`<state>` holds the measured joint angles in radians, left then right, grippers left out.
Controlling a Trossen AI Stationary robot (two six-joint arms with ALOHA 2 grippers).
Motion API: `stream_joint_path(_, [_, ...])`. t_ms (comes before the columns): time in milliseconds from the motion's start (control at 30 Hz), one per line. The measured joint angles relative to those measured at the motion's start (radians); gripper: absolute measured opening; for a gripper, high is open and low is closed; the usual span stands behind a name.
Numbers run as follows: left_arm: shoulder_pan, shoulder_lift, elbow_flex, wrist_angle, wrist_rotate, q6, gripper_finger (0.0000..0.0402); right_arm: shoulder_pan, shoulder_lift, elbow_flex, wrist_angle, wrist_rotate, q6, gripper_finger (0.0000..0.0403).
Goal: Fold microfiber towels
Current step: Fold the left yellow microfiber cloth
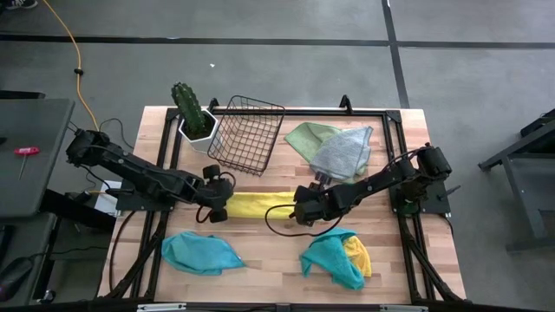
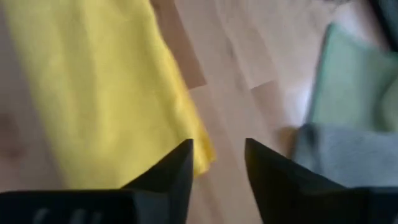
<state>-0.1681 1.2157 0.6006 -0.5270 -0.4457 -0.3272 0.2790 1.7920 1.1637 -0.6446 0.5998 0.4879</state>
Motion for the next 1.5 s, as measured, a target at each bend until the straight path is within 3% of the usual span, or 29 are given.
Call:
stream_joint_path(167, [-0.001, -0.06, -0.005, 0.039, -0.003, 0.044, 0.0146, 0.015, 0.0, -0.001, -0.003, 0.063, -0.131, 0.0189])
stream_joint_path(367, [-0.084, -0.172, -0.23, 0.557, 0.219, 0.102, 0.0161, 0.058, -0.027, -0.104, 0.099, 0.088, -0.127, 0.0206])
stream_joint_path(467, [-0.118, -0.184, -0.336, 0.673, 0.168, 0.057, 0.0159, 0.081, -0.071, -0.228, 0.237, 0.076, -0.083, 0.0205])
stream_joint_path(600, [-0.125, -0.18, -0.401, 0.702, 0.032, 0.015, 0.0153, 0.097, -0.123, -0.357, 0.494, 0.048, -0.077, 0.0204])
stream_joint_path(833, [-0.071, -0.173, -0.42, 0.719, 0.008, 0.032, 0.0152, 0.082, -0.138, -0.463, 0.875, -0.034, -0.226, 0.0204])
stream_joint_path(1100, [-0.033, -0.173, -0.423, 0.71, 0.048, 0.042, 0.0152, 0.074, -0.138, -0.466, 0.916, -0.094, -0.261, 0.0204])
stream_joint_path(1500, [0.016, -0.172, -0.486, 0.708, 0.047, -0.001, 0.0152, 0.074, -0.137, -0.466, 0.919, -0.096, -0.263, 0.0204])
